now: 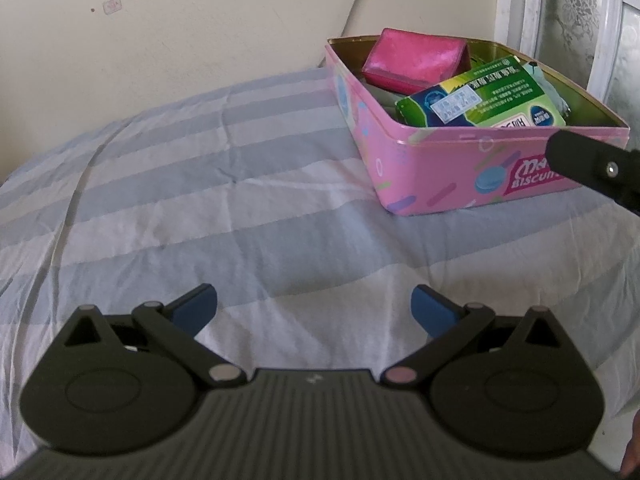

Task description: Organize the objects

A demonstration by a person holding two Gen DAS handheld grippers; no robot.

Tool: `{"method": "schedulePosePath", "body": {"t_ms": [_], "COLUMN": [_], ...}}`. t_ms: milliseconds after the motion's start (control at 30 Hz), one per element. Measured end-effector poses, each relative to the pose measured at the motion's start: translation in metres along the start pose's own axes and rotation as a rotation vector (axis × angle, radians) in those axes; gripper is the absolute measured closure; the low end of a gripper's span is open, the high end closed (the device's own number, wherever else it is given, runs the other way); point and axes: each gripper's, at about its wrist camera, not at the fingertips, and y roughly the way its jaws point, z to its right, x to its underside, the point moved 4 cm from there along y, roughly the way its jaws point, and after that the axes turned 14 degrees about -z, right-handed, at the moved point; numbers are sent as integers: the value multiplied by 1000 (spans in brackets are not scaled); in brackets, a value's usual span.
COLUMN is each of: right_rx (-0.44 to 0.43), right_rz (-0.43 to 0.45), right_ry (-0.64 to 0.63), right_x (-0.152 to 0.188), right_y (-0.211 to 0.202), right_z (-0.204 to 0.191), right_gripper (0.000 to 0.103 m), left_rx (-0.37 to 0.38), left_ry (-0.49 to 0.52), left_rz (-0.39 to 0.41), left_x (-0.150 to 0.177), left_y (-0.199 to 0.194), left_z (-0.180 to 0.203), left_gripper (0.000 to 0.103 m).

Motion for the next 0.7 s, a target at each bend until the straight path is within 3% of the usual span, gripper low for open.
{"method": "schedulePosePath", "body": {"t_ms": [467, 700], "right_rx": [-1, 0], "right_rz": [-3, 0], "right_ry": [5, 4], "right_x": [-1, 0], "right_y": [2, 1], "right_z": [0, 0], "right_gripper": [0, 0], "left_rx": [3, 16], "left_ry": [3, 6], "left_rz": [1, 53], "left_x": [-2, -2], "left_y": [0, -8], "left_z": [-1, -1], "left_gripper": [0, 0]}}
